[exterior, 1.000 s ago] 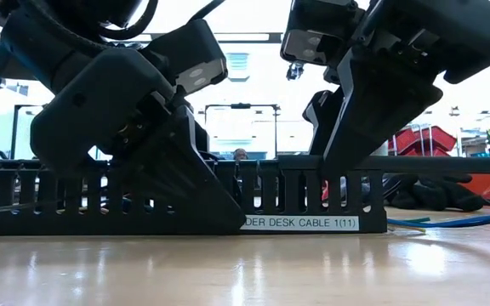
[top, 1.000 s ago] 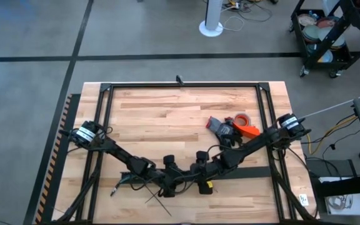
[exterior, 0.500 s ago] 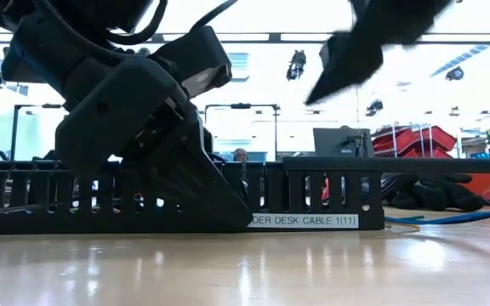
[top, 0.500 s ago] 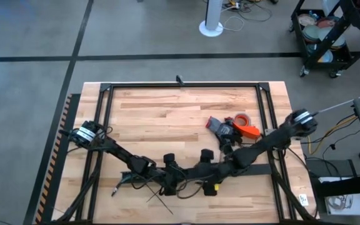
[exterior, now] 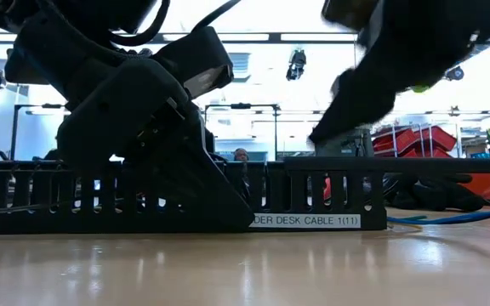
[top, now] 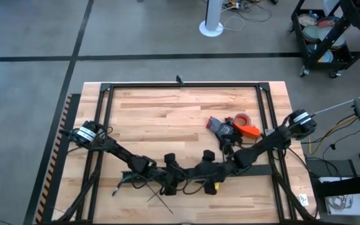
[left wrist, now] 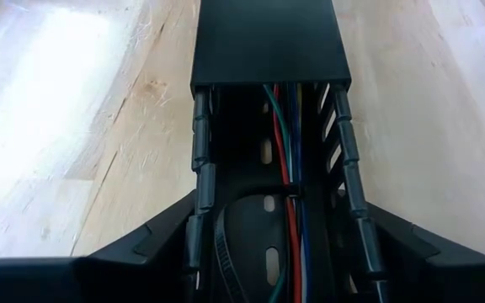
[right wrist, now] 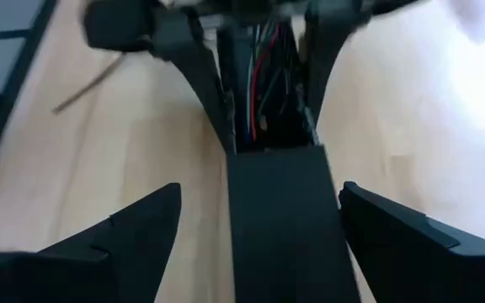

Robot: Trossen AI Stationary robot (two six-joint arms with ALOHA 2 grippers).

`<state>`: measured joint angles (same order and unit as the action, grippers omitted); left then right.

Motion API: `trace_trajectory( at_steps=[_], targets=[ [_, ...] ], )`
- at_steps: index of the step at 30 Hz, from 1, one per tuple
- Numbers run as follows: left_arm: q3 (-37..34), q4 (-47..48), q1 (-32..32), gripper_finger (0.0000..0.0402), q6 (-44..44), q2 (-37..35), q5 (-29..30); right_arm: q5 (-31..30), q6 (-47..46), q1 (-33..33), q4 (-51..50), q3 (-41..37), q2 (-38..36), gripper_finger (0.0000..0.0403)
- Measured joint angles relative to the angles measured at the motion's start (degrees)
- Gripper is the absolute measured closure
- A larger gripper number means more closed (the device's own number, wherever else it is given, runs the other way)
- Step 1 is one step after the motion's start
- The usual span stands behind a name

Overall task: Ziptie cables
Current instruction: Insert the black cable duct cover into the black cable duct

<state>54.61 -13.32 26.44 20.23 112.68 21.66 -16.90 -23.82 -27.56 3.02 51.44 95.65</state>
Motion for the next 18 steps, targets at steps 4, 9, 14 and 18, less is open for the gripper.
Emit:
trace_trajectory(
  at_steps=[4,9,14,18],
  targets=[
    [0.0,0.2,0.0,0.0174,0.0,0.0,-0.1,3.1,-0.3,1.5,3.7,0.9,4.8,0.0093],
    [0.0,0.3,0.0,0.0177,0.3,0.0,-0.2,3.3,0.9,2.7,4.4,2.3,7.0,0.0099],
    [0.0,0.3,0.0,0.0173,0.2,0.0,-0.2,3.5,1.3,2.8,2.5,2.2,7.2,0.0112],
    [0.0,0.2,0.0,0.0176,-0.2,0.0,-0.2,3.4,1.3,2.7,1.9,2.7,6.3,0.0114]
  ],
)
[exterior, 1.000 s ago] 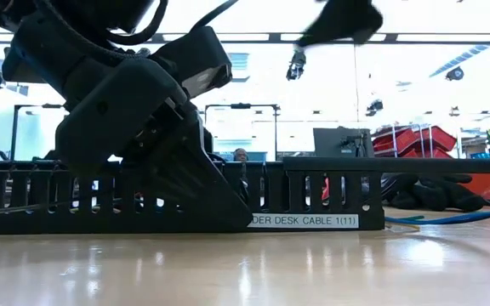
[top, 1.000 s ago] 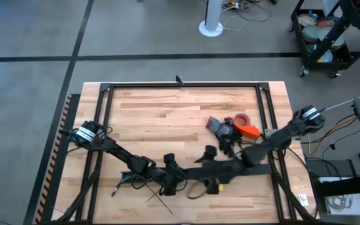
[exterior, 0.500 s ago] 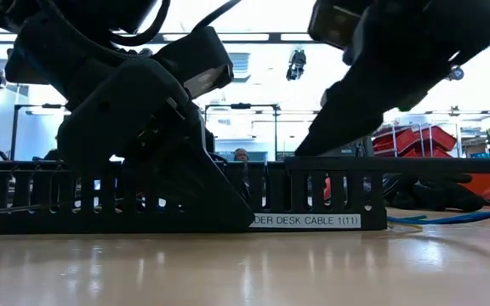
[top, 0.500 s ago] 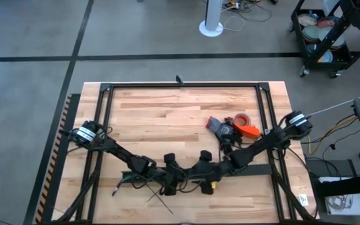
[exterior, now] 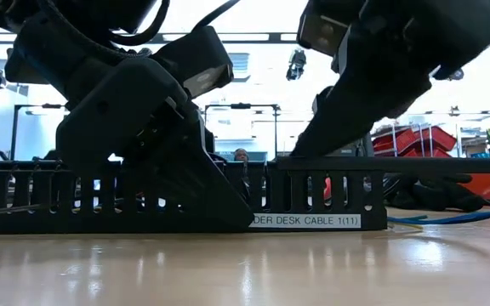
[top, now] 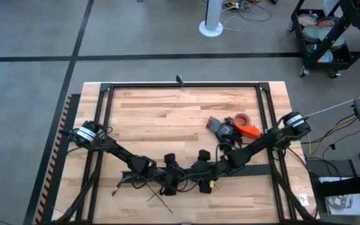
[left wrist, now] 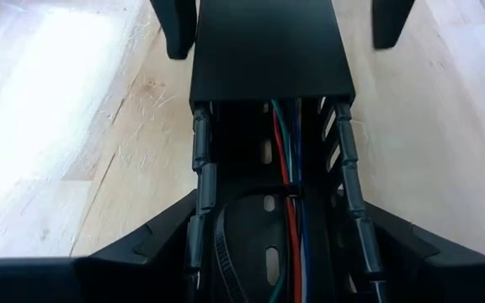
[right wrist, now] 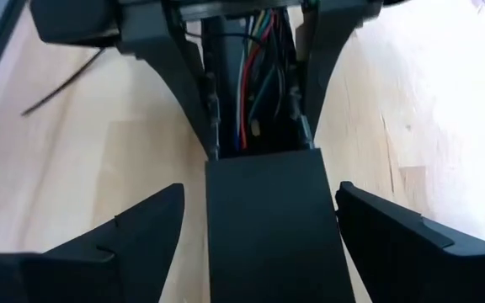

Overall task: Ziptie cables
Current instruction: Insert the black cable duct cover into the black cable duct

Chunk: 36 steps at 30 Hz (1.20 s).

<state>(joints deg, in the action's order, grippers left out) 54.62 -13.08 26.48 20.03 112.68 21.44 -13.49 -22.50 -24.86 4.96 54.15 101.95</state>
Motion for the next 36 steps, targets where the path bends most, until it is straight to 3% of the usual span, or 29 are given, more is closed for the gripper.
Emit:
trace_trajectory(
  at_steps=[7,17,36],
  targets=[
    [0.0,0.0,0.0,0.0173,0.0,0.0,0.0,0.3,0.6,1.1,0.4,0.0,1.4,0.0122],
    [0.0,0.0,0.0,0.0174,0.0,0.0,0.0,0.5,0.8,1.0,0.3,0.1,1.9,0.0185],
    [0.0,0.7,0.0,0.0178,0.4,0.0,-0.1,4.1,4.2,0.9,0.5,4.4,5.0,0.0177]
  ],
)
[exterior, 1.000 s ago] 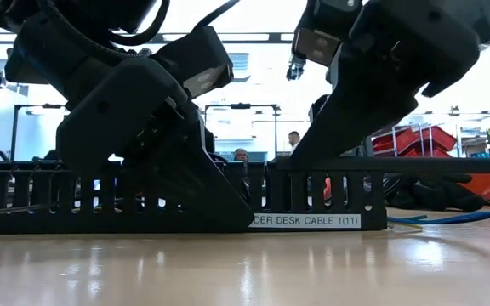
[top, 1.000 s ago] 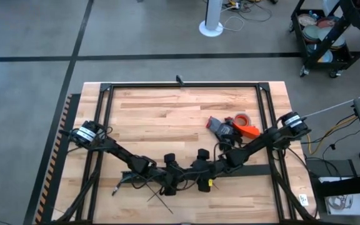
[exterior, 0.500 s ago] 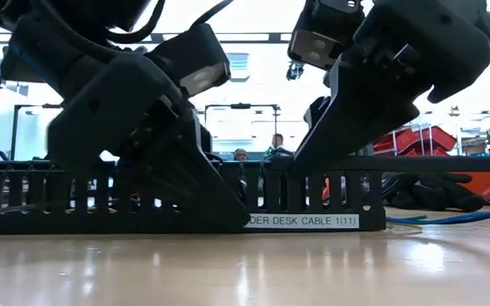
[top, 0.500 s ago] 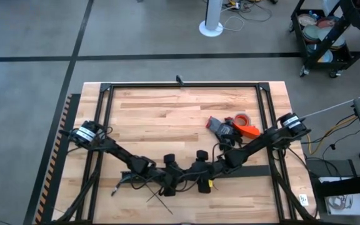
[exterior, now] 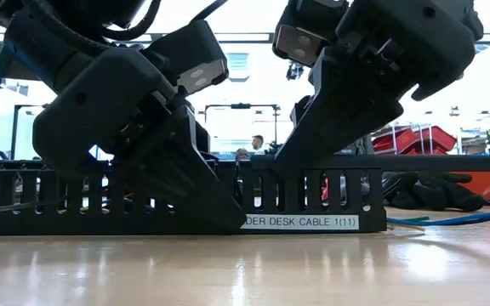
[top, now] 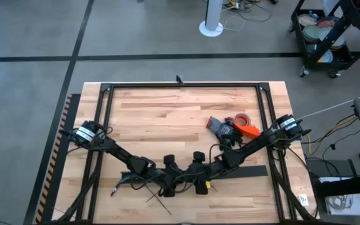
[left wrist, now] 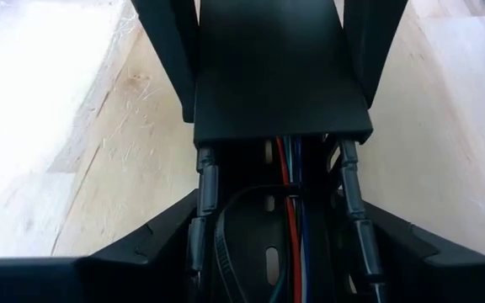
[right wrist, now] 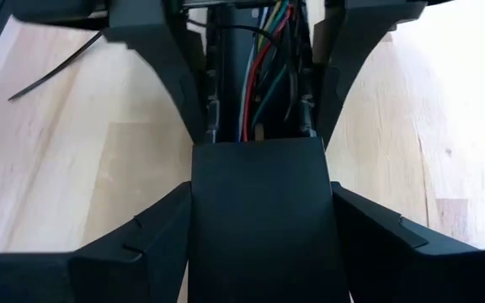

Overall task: Ziptie cables
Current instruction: Insert the black cable duct cover into the black cable duct

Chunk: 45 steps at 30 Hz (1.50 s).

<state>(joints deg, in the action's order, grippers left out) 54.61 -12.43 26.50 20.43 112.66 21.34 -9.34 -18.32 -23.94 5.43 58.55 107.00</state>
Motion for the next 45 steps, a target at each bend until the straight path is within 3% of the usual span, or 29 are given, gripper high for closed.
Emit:
trace_trajectory(
  at_steps=[8,23,29,45],
  targets=[
    [0.0,0.0,0.0,0.0178,0.1,0.0,-0.1,-1.1,-4.8,0.2,0.4,0.1,0.1,0.0185],
    [0.0,-0.9,-0.1,0.0178,0.0,0.0,0.5,-1.2,-2.6,0.0,0.1,0.8,0.2,0.0181],
    [0.0,-1.3,-0.2,0.0177,-0.3,0.0,0.6,-3.1,-7.0,0.0,-2.4,0.9,0.1,0.0175],
    [-0.1,-2.0,-0.2,0.0178,-1.2,-0.5,0.2,-1.2,-2.3,0.4,-4.0,7.5,5.1,0.0180]
  ],
)
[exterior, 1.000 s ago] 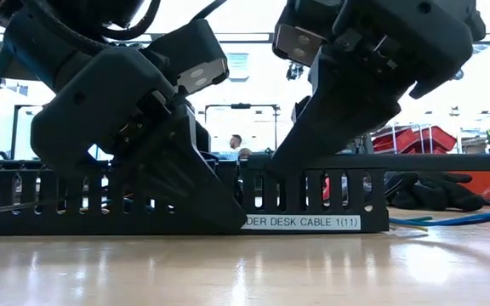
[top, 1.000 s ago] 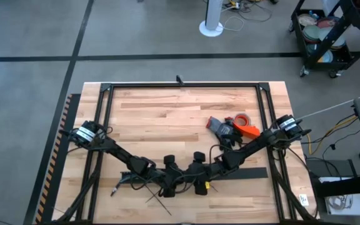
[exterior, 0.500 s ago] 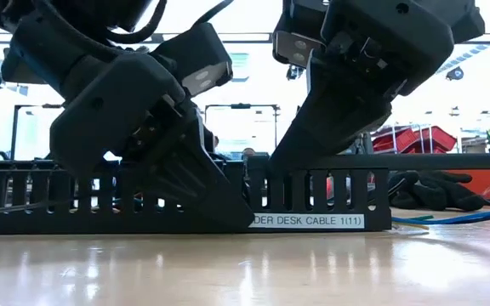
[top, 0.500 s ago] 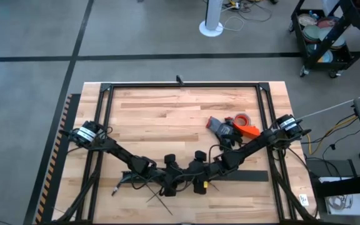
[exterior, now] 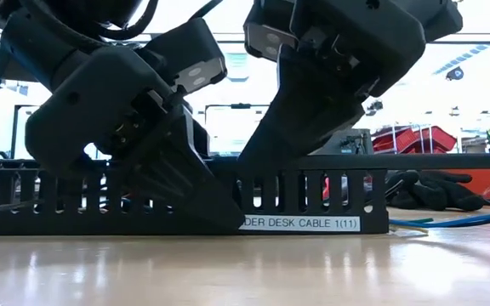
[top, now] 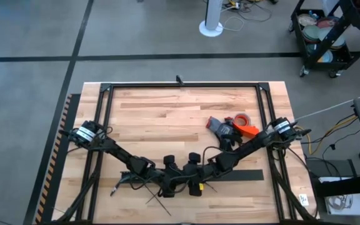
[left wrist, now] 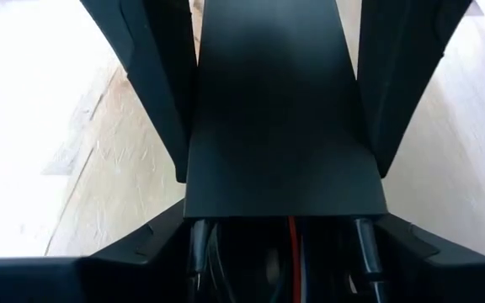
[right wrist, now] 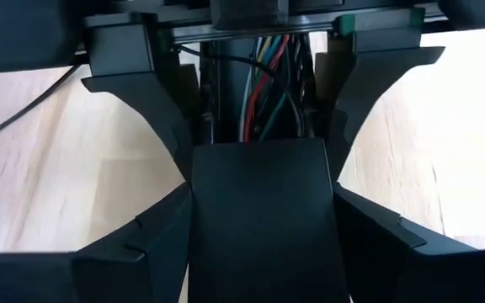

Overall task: Ziptie cables
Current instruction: Insert the black cable duct cover into the black cable duct

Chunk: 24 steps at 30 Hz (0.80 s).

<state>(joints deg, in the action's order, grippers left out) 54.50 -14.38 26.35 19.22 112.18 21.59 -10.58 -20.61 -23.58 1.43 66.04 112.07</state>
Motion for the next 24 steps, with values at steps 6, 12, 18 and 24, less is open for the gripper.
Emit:
trace_trajectory(
  at_steps=[6,12,18,24],
  targets=[
    [0.0,0.1,0.0,0.0169,-0.5,-0.4,-0.4,0.0,0.0,0.0,-0.2,0.4,0.0,0.0174],
    [0.0,0.3,-0.1,0.0156,-1.0,-1.1,-2.0,0.1,0.2,0.0,-0.5,0.5,0.1,0.0185],
    [0.0,4.1,-0.2,0.0106,-0.7,-3.9,-2.9,0.2,0.2,0.0,-0.7,0.5,0.1,0.0179],
    [-0.5,11.7,1.1,0.0058,0.9,-7.2,-2.7,0.3,0.2,0.0,-1.1,0.5,0.1,0.0185]
  ],
)
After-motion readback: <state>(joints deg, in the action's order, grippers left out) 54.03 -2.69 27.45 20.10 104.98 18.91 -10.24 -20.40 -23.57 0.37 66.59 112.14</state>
